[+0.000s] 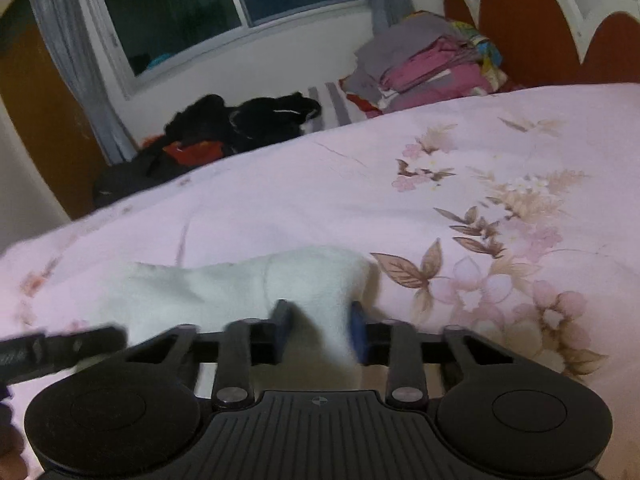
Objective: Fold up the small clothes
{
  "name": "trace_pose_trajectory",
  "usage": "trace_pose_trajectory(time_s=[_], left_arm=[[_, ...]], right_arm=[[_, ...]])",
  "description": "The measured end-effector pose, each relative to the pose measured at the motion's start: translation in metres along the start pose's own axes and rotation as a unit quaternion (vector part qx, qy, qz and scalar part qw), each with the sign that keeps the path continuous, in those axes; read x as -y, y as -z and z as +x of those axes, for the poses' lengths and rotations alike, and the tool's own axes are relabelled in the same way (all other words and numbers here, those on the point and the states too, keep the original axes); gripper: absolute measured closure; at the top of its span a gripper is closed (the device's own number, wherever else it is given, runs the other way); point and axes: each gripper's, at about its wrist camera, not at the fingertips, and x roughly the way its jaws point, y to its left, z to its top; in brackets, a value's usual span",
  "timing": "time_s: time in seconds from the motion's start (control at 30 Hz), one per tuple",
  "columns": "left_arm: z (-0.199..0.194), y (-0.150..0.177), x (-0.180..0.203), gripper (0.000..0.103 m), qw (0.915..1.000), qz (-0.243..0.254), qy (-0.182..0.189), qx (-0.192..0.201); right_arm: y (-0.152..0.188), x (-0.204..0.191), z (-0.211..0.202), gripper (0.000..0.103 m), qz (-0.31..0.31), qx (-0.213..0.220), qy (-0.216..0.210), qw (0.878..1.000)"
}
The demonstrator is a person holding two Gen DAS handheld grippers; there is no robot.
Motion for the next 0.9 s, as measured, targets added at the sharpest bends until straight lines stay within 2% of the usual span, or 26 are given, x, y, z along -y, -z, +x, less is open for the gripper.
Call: trace_pose_trajectory(time_s=[0.07, 0.17, 0.23, 0.37, 0.47, 0.57, 0.67, 0.77, 0.9], left_arm=[[0.009, 0.001, -0.006, 0.028, 0.9999, -0.014, 0.003, -0.004], [0.007, 0.003, -0.001, 0.028, 0.9999, 0.013, -0.005, 0.001], [0.002, 0.0, 0.0, 0.031, 0.9999, 0.007, -0.007, 0.0], [-0.001, -0.003, 0.005, 0.03, 0.9993, 0.01, -0.026, 0.025], [0.011, -0.004, 0.004, 0.028, 0.9995, -0.006, -0.03, 0.008], [0.01, -0.002, 0.007, 0.027, 0.9992, 0.014, -0.036, 0.013], [0.008, -0.003, 0.006, 0.027, 0.9993, 0.014, -0.034, 0.009], [0.004, -0.005, 0.006, 0.027, 0.9992, 0.016, -0.036, 0.006], [-0.005, -0.003, 0.014, 0.029, 0.9983, 0.04, -0.041, 0.012]], right_arm=[[0.001, 0.002, 0.005, 0.082, -0.011, -0.004, 0.01, 1.0], [0.002, 0.01, 0.003, 0.08, 0.01, -0.005, 0.007, 1.0], [0.0, 0.013, -0.001, 0.069, 0.02, -0.002, 0.017, 1.0], [-0.011, 0.001, -0.013, 0.069, -0.005, 0.043, 0.028, 0.999], [-0.017, -0.005, -0.002, 0.069, -0.012, 0.034, 0.028, 0.999], [-0.013, -0.001, 0.021, 0.069, -0.02, -0.005, 0.059, 0.998], [-0.013, 0.006, 0.022, 0.069, -0.005, -0.01, 0.06, 0.998], [-0.015, 0.0, 0.011, 0.069, -0.019, -0.002, 0.067, 0.998], [-0.011, -0.008, -0.012, 0.069, -0.023, 0.02, 0.041, 0.999]])
